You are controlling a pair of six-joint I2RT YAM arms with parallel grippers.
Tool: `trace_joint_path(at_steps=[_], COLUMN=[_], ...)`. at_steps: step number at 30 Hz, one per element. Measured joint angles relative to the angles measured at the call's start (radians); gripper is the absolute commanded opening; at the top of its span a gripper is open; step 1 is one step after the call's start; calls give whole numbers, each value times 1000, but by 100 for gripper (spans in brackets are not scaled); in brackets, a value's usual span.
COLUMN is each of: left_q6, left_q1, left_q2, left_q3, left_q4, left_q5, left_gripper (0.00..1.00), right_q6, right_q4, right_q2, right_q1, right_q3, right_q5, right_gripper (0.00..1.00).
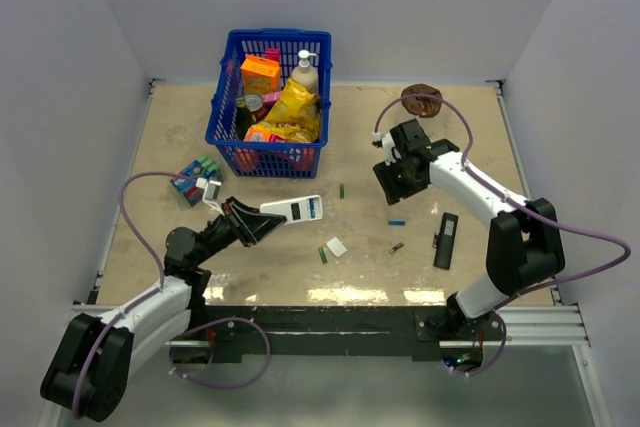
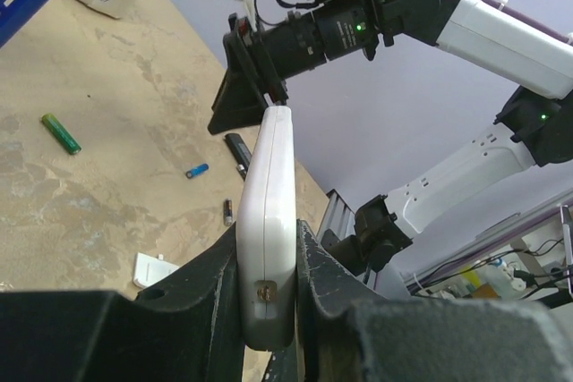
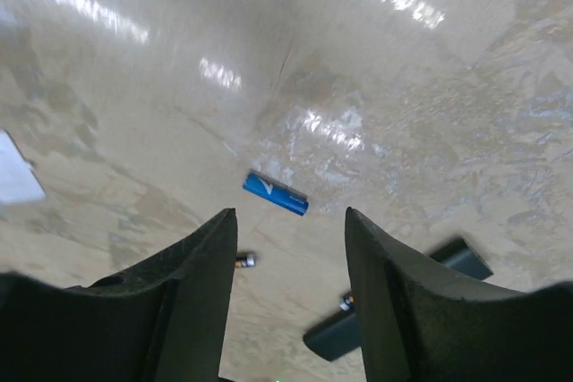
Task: Load the batteries into the remote control
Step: Adjust the battery at the center of the board.
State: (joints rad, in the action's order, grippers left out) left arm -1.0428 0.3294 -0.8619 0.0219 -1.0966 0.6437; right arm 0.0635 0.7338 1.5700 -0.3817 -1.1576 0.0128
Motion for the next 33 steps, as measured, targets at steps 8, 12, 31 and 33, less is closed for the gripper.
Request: trace_joint_path(at_steps=[8,12,31,33], left_q6=[19,35,61,61], left_q1=[0,0,2,2], left_q2=[21,28,42,42], left_q3=[0,0,10,10], left_q4=[23,31,68,69], left_q5=[8,13,30,30], left_gripper=[0,0,0,0], right_q6=[193,255,315,299], right_q4=[58,62,81,78], right_q2=[3,45,165,149], right_q1=[-24,-24,-95,-95], right_q3=[64,64,66,66], right_q5=[-4,42,80,80], right_gripper=[53,53,50,50])
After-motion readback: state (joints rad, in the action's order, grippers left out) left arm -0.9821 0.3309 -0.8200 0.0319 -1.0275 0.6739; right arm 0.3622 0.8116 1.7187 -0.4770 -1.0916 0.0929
